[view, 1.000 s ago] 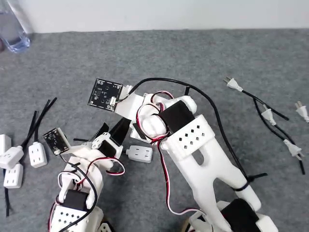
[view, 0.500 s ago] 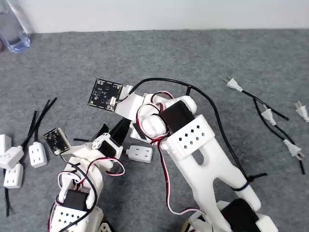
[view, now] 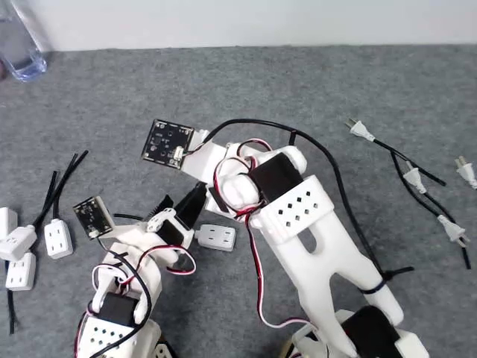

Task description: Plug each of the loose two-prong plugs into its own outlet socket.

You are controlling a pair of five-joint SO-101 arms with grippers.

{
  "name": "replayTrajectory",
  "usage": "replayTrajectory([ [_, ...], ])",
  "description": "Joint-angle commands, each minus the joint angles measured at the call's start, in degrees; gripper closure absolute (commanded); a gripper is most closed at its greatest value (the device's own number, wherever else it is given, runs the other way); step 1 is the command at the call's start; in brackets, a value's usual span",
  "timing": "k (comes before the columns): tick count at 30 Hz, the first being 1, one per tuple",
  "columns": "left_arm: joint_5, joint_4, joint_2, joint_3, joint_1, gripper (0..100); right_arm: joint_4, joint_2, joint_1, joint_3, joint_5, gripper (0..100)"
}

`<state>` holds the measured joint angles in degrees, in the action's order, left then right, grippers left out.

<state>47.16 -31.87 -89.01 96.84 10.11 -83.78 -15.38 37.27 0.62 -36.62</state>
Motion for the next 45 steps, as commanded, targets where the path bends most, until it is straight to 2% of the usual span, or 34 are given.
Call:
replayTrajectory([
  [1,-2.64,-1.14,0.26,-0.04,0.79,67,1.01,-2.68,-0.66,-4.04,0.53,99.1],
  [4,-2.64,0.62,0.18,-0.04,-1.76,67,0.75,-2.59,-0.66,-3.78,0.09,99.1],
  [11,-2.64,5.27,0.18,-0.04,-13.1,67,-2.95,-2.42,-0.84,-3.78,-3.16,99.1],
  [20,-2.99,3.96,0.26,-0.04,-29.45,67,-9.01,0.13,-1.63,-3.69,-7.12,99.1],
  [24,-12.84,-1.58,0.26,-0.04,-36.4,67,-9.27,7.52,-1.54,-4.04,-9.05,99.1],
  [27,-21.89,-4.66,0.26,-0.04,-37.98,67,-9.01,12.88,-1.27,-4.4,-11.96,99.1],
  [30,-26.29,-6.07,0.26,-0.04,-37.98,67,-10.68,18.07,-0.66,-7.56,-13.89,99.1],
  [37,-26.55,-6.07,0.26,-0.04,-42.64,67,-13.49,29.76,-0.57,-15.47,-17.85,99.1],
  [45,-26.55,-6.07,0.26,-0.04,-42.73,67,-13.14,35.65,-0.31,-16.7,-17.85,99.1],
])
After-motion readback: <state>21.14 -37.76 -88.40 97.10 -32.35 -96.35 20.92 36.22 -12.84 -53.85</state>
